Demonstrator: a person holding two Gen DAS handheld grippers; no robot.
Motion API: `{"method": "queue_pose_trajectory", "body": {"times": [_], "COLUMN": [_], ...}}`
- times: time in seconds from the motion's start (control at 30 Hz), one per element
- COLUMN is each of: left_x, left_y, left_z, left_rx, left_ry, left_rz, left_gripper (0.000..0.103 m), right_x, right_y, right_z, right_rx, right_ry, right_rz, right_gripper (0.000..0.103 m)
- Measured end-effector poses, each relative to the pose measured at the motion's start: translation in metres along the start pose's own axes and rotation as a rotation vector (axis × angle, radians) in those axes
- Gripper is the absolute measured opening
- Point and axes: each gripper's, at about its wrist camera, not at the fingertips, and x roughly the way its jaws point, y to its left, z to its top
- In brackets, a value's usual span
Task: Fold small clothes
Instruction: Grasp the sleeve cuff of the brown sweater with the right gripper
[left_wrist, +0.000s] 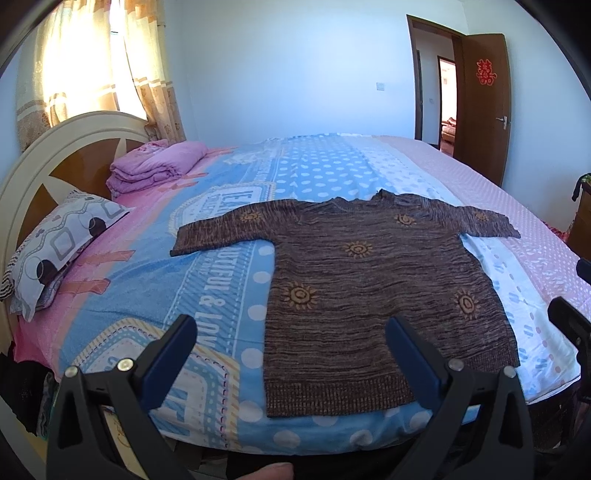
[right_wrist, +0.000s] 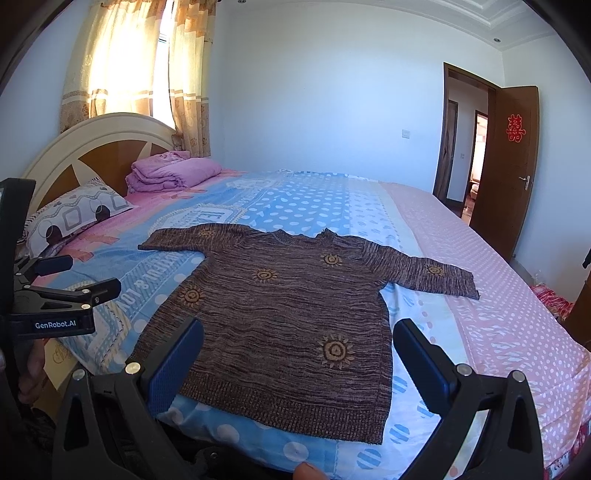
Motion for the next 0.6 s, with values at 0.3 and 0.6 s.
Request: {"method": "queue_pose_trajectory", "body": {"times": [0.3, 0.6], "left_x": [0.059, 0.14], "left_y": [-0.017, -0.031], "left_z": [0.016, 0.043], "left_rx": [0.057, 0.068], "left_ry": [0.058, 0.119], "left_rz": [-0.009, 0.015], "left_gripper": [0.103, 0.103], "right_x": [0.06, 0.137], "right_y": [-0.043, -0.133], "right_z": [-0.009, -0.008], "right_rx": [0.051, 0.185], "right_ry": [0.122, 0.237], "right_rz": [0.02, -0.072], "right_gripper": [0.102, 0.102]}}
